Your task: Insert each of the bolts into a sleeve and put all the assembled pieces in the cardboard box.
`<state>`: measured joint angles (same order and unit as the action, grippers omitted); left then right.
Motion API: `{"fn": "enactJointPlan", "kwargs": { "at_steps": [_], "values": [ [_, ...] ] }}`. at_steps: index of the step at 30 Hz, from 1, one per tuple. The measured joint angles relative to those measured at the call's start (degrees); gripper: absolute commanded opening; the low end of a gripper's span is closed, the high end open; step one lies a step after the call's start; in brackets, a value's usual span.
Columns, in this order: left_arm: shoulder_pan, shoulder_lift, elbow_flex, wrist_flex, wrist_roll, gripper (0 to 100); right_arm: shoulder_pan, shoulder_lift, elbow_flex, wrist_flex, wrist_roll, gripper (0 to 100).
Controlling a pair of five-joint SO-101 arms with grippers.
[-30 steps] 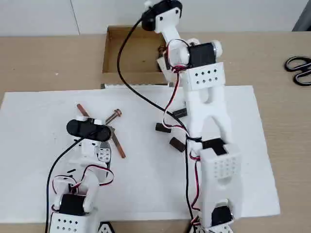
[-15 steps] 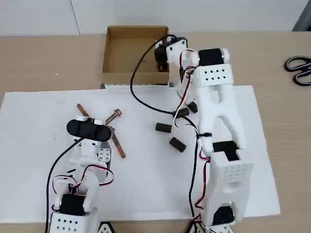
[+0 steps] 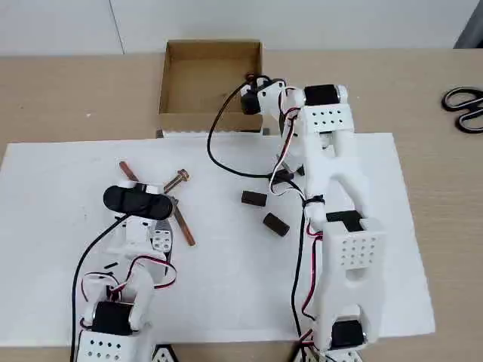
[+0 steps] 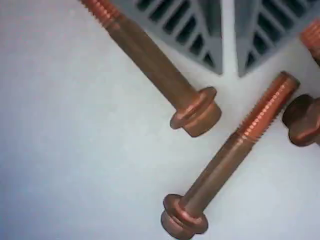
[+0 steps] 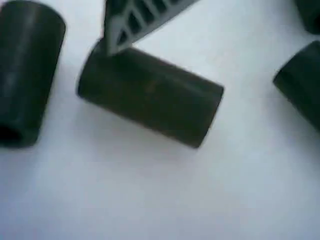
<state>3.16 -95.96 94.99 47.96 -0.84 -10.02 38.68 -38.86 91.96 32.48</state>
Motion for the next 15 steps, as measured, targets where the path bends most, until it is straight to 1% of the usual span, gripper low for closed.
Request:
{"fn": "enactJointPlan", "kwargs": {
  "at_steps": [6, 11, 15],
  "values": [
    [0.00, 0.00, 0.00, 0.00, 0.00, 1, 1.76, 2.90, 0.00, -2.20, 1.41, 20.3],
    [0.00, 0.00, 0.00, 0.00, 0.00, 1, 2.11, 4.57, -0.09, -2.55, 1.58, 11.7],
    [0.00, 0.00, 0.00, 0.00, 0.00, 1, 2.29, 5.36, -0.09, -3.34, 2.46, 12.8]
  ]
}}
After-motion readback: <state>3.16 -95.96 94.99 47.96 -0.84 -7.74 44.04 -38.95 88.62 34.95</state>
